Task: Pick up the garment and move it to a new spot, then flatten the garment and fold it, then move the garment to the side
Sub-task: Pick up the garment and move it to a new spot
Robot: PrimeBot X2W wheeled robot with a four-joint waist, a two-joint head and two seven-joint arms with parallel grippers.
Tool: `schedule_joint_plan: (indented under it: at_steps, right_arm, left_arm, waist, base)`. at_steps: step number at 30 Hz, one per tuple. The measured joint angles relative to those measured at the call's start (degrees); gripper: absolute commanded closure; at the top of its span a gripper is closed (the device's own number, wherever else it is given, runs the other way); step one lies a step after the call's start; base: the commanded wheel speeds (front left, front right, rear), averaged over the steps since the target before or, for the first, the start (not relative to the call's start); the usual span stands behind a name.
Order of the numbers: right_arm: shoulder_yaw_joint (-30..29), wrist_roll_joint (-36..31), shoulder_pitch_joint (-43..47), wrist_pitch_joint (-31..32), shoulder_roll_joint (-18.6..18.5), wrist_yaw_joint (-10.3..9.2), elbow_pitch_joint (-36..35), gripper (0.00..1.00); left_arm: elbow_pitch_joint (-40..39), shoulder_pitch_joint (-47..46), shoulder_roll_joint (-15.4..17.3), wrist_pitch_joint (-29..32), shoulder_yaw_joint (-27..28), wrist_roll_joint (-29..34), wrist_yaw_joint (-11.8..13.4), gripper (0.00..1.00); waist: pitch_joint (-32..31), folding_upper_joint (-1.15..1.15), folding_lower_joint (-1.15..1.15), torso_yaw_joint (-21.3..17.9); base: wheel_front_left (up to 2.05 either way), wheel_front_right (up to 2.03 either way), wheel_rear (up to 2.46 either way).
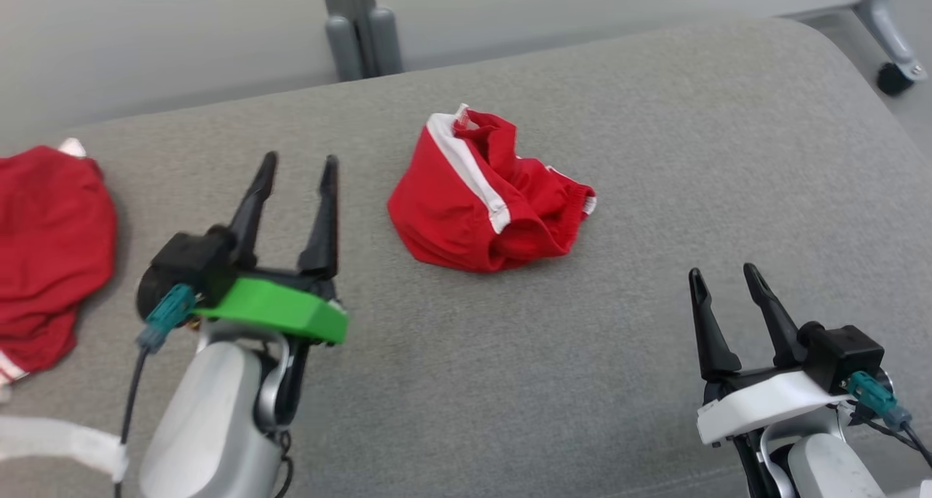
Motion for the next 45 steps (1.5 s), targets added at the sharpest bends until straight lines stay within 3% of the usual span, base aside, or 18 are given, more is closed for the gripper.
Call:
schedule_joint_plan:
  at_steps: [10,19,30,45]
  right_arm:
    - [0.1,-0.5,1.7,0.0,-0.1,0.0,-0.4,0.0]
    - [0.1,-0.5,2.6,0.0,-0.9,0.0,-0.6,0.0]
    - [0.2,-0.5,3.5,0.0,-1.6,0.0,-1.0,0.0]
    - [-0.6,-0.9,4.4,0.0,-1.5,0.0,-1.2,0.0]
  left_arm:
    - [-6.5,11.4,3.9,0.0,10.3,5.0,1.0,0.0]
    - [-9.2,20.0,3.4,0.0,16.0,7.6,-0.1,0.0]
    - [-7.8,24.0,1.4,0.0,18.0,11.4,-1.7,0.0]
    - [-5.2,24.2,0.5,0.0,17.5,9.8,-3.3,0.0]
  waist:
    - [-3.7,0.0,0.0,5.0]
    - [-5.5,0.0,0.0,6.5]
    - [-6.0,0.0,0.0,6.4]
    - [-6.0,0.0,0.0,7.3]
  base:
    - [0.0,0.0,0.0]
    - [0.0,0.0,0.0]
    - [0.0,0.0,0.0]
    - [0.0,0.0,0.0]
